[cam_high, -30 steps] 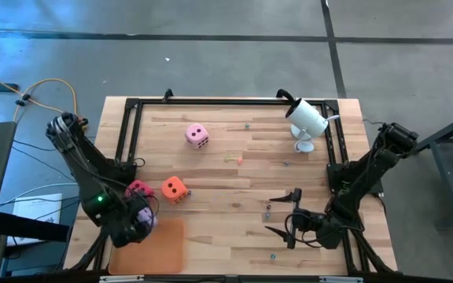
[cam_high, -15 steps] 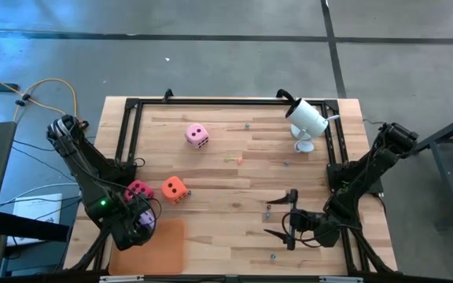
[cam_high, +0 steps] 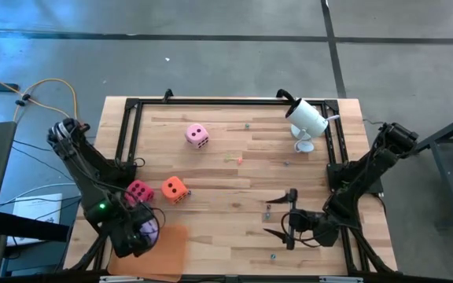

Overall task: Pick & Place Dice
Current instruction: Put the large purple dice into the orange bin

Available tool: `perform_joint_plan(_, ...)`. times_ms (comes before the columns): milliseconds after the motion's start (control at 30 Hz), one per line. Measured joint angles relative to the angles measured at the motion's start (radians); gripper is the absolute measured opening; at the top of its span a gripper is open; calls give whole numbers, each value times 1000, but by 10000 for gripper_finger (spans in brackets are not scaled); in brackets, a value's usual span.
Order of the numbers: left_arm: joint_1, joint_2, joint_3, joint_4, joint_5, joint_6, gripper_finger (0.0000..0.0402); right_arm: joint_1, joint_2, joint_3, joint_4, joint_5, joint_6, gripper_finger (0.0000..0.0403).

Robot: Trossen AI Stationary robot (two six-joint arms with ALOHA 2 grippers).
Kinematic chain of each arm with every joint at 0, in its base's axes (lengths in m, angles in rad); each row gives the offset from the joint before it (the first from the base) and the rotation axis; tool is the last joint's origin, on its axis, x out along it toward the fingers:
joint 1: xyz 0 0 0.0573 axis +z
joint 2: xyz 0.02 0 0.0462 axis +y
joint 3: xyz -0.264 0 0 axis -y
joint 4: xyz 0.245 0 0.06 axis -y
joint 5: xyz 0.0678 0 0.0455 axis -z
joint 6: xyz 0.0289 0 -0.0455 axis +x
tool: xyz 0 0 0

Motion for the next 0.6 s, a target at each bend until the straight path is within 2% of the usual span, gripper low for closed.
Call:
perform_joint_plan(200,-4,13,9,-5,-11,12,370,-35,0,0,0,-39,1,397)
perform_joint_plan(467,-94,112,8,-30,65,-132,370,-85,0,0,0,-125,6,397)
perform_joint_plan(600,-106,161,8,-59,97,-201,370,-103,0,0,1,-161,9,397)
